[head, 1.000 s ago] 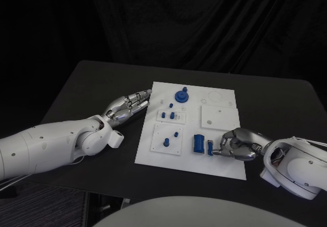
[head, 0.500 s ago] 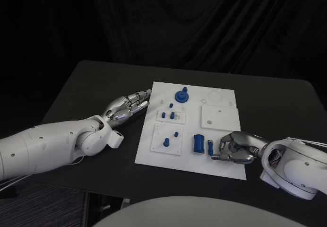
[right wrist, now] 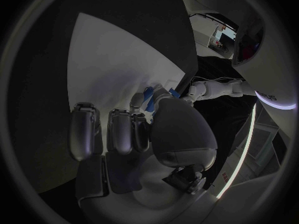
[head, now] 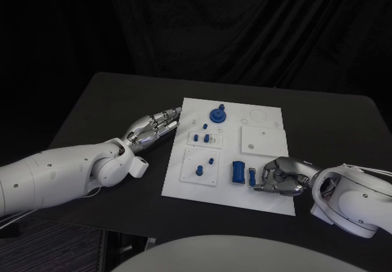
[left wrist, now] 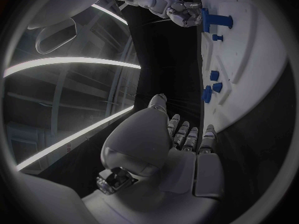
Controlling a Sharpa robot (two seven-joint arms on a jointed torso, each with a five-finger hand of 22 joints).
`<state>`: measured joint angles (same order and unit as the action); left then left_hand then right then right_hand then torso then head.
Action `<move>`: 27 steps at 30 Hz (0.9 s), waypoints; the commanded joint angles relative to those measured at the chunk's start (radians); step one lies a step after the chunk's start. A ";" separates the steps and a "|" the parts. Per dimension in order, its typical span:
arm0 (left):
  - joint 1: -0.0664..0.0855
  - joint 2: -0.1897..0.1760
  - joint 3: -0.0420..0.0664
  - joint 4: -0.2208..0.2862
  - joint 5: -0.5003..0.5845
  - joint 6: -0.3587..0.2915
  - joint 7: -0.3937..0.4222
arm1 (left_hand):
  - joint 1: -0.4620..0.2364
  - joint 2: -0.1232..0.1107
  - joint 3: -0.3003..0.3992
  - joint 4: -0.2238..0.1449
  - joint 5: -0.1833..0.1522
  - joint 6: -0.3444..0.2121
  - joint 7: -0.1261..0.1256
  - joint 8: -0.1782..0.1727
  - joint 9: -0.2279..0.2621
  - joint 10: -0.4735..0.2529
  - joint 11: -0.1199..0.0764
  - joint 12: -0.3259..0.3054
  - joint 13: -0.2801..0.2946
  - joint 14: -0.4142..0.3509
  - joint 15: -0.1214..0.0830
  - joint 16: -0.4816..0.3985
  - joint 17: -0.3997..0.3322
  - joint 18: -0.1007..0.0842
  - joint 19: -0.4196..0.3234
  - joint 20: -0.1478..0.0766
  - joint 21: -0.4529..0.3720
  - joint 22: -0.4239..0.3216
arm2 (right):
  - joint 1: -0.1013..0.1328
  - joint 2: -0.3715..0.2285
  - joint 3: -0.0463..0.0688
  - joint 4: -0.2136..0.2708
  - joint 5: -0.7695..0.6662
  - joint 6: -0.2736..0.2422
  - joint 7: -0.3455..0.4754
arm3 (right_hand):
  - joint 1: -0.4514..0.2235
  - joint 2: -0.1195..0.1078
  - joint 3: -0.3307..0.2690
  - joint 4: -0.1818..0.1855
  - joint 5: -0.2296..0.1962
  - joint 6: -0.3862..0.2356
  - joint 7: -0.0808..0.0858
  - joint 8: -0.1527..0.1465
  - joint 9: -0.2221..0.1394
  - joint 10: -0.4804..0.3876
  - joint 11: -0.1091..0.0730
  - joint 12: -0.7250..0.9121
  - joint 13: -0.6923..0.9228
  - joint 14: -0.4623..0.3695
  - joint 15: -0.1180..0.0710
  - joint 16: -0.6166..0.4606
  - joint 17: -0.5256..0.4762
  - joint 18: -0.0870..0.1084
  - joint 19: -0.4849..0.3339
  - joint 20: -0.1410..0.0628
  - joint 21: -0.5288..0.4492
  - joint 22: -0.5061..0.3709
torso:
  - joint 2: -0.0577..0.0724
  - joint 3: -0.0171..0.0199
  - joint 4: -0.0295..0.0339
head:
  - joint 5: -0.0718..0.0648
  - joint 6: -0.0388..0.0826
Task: Assemble the parts on the task board
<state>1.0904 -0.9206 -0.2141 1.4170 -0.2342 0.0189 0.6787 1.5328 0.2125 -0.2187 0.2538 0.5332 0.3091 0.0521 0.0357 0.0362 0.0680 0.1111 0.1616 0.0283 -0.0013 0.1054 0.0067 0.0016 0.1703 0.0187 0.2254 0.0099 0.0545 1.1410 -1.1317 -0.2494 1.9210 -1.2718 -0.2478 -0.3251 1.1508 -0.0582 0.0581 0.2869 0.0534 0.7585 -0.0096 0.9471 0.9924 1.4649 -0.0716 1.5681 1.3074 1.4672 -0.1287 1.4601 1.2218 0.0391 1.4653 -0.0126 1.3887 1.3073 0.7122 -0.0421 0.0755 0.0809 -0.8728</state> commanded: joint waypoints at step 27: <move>-0.004 0.004 0.001 -0.001 -0.001 0.013 0.015 | 0.012 0.000 0.000 -0.010 0.006 0.003 0.011 0.003 0.001 0.000 -0.003 0.002 0.001 0.001 0.003 -0.007 -0.002 0.011 -0.001 0.003 0.004 0.000 | -0.003 0.030 0.000 -0.035 -0.009 0.018 -0.045 | 0.031 0.094 0.025 -0.014 0.011 0.007 -0.009 0.010 0.010 0.106 -0.012 0.003 0.263 0.046 -0.008 -0.009 -0.005 0.009 0.035 -0.010 -0.009 0.200 | 0.000 -0.0003 0.0001 | 0.006 0.000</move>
<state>1.0890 -0.9179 -0.2141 1.4145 -0.2342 0.0198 0.6784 1.5328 0.2125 -0.2187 0.2481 0.5331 0.3127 0.0557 0.0357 0.0364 0.0680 0.1111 0.1616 0.0283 -0.0013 0.1054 0.0067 0.0009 0.1703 0.0187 0.2254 0.0099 0.0545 1.1394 -1.1019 -0.2503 1.8888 -1.2741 -0.2389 -0.3408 1.1765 0.0298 0.0804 0.2759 0.0581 0.7623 -0.0134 0.9527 1.0016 1.4649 -0.0787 1.5681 1.3073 1.4672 -0.1286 1.4564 1.2181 0.0391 1.4689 -0.0162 1.3848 1.3073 0.7122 -0.0423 0.0760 0.0865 -0.8728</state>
